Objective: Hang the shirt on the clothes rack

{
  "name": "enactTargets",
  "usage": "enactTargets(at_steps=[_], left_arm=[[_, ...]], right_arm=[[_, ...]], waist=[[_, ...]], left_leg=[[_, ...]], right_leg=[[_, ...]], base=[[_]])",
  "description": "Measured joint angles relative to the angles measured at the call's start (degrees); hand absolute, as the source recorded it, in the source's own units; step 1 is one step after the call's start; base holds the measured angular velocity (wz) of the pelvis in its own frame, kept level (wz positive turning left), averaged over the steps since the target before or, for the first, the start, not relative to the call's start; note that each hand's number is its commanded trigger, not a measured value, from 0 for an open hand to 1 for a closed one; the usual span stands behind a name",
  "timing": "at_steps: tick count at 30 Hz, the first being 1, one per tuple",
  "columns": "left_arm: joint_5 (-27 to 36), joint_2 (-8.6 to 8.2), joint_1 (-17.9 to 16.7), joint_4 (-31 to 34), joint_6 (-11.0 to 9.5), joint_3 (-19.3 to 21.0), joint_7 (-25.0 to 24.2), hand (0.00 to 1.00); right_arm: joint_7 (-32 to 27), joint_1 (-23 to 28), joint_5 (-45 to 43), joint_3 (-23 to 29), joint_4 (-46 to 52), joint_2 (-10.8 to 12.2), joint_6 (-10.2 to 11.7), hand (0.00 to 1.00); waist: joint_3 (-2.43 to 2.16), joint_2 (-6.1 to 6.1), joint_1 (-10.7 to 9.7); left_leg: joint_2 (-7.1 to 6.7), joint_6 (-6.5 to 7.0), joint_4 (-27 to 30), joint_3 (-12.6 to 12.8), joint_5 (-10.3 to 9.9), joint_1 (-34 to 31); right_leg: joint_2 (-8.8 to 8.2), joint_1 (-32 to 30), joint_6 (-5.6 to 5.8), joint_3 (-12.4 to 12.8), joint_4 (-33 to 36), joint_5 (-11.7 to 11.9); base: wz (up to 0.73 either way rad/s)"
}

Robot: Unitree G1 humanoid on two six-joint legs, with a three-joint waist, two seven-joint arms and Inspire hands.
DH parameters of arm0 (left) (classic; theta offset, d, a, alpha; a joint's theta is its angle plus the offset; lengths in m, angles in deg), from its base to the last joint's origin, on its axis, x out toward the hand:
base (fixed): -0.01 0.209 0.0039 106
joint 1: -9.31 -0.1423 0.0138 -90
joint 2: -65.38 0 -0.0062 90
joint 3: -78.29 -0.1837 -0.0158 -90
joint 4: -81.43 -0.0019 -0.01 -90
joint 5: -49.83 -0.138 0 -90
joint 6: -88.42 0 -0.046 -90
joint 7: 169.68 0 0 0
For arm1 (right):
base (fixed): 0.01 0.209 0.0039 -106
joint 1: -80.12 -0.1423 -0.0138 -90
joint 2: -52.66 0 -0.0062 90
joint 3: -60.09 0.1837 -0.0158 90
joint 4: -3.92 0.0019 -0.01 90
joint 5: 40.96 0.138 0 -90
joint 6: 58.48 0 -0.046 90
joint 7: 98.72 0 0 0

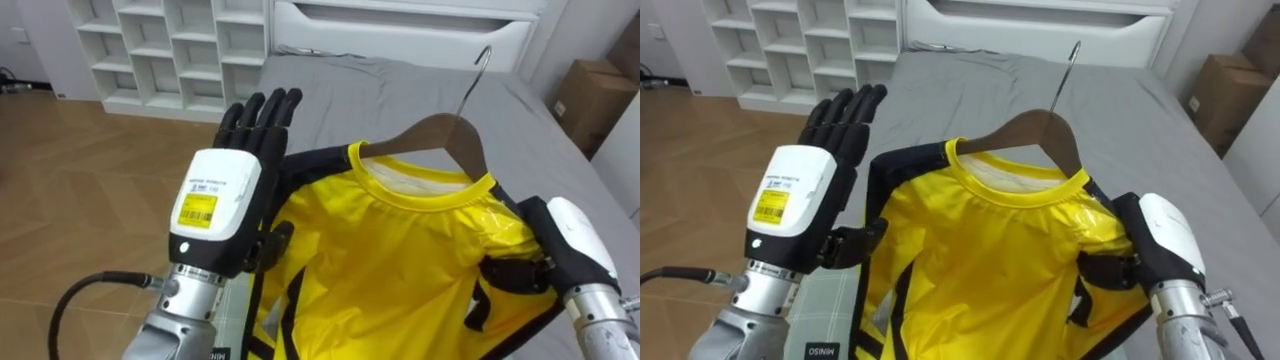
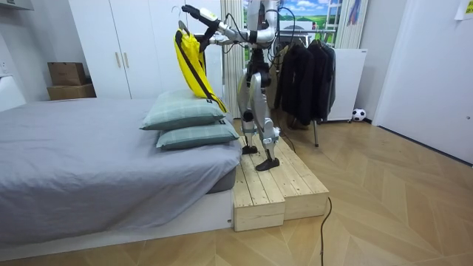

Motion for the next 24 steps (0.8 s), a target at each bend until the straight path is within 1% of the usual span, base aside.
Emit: enactTargets(at_steps=[3,8,12,16,19,20,23,24], left_arm=[[1.52,0.04,0.0,0.0,0.01,0.0,0.02,0.0],[1.9,0.07,0.0,0.0,0.02,0.27,0.2,0.0],[1.93,0.13,-0.05,-0.01,0.04,1.35,2.61,0.0],[2.06,0.16,-2.3,-0.02,-0.02,5.02,4.85,0.0],[4.78,0.24,-3.76,-0.02,-0.01,7.79,5.12,0.0],[6.41,0.41,-4.17,-0.06,0.0,9.35,5.56,0.0],[6.85,0.4,-5.51,-0.09,0.0,14.78,7.61,0.0],[7.28,0.4,-5.94,-0.09,0.0,15.71,8.09,0.0]], right_arm=[[0.0,0.0,0.0,0.01,0.0,-0.27,-0.21,1.0],[0.0,0.0,-0.02,0.28,0.0,-0.42,-0.38,1.0],[-0.05,0.0,-0.01,1.37,0.0,-0.43,-0.39,1.0],[-1.3,0.01,-0.08,2.54,-0.01,-0.56,-0.39,1.0],[-1.61,0.03,0.02,4.45,0.02,-0.59,-0.4,1.0],[-1.71,0.03,0.02,5.09,0.16,-0.59,-0.4,1.0],[-2.27,1.37,-0.69,7.01,1.64,-0.61,-0.43,1.0],[-2.33,1.73,-0.84,7.4,2.0,-0.61,-0.43,1.0]], waist=[[0.02,0.03,0.03],[0.04,0.07,-0.02],[0.04,0.06,0.04],[0.04,0.06,-0.07],[0.07,0.09,0.0],[0.07,0.11,-0.02],[0.04,0.2,0.49],[0.02,0.22,0.49]], left_leg=[[-0.01,0.0,-0.05,-0.01,0.0,-0.03],[0.0,0.0,-0.09,0.03,0.0,-0.04],[0.0,0.0,-0.1,0.09,0.0,-0.02],[0.05,0.0,-0.08,0.34,0.0,0.02],[0.04,-0.01,-0.14,0.47,-0.01,-0.04],[0.05,-0.01,-0.31,0.48,-0.01,-0.02],[0.09,-0.01,-0.34,0.74,-0.01,0.02],[0.1,-0.01,-0.33,0.72,-0.01,0.03]], right_leg=[[0.05,-0.02,0.0,-0.01,-0.08,0.0],[0.11,-0.06,0.0,0.03,-0.08,0.0],[0.11,-0.05,0.0,0.06,-0.06,0.0],[0.15,-0.05,0.0,0.13,-0.08,0.0],[0.17,-0.15,0.03,0.23,-0.14,-0.03],[0.22,-0.24,0.0,0.32,-0.14,-0.05],[0.42,-0.37,-0.02,0.89,-0.03,-0.04],[0.4,-0.36,-0.01,0.83,0.06,-0.04]], base=[[0.0],[0.0],[0.0],[0.0],[0.0],[-0.05],[-0.04],[0.0]])
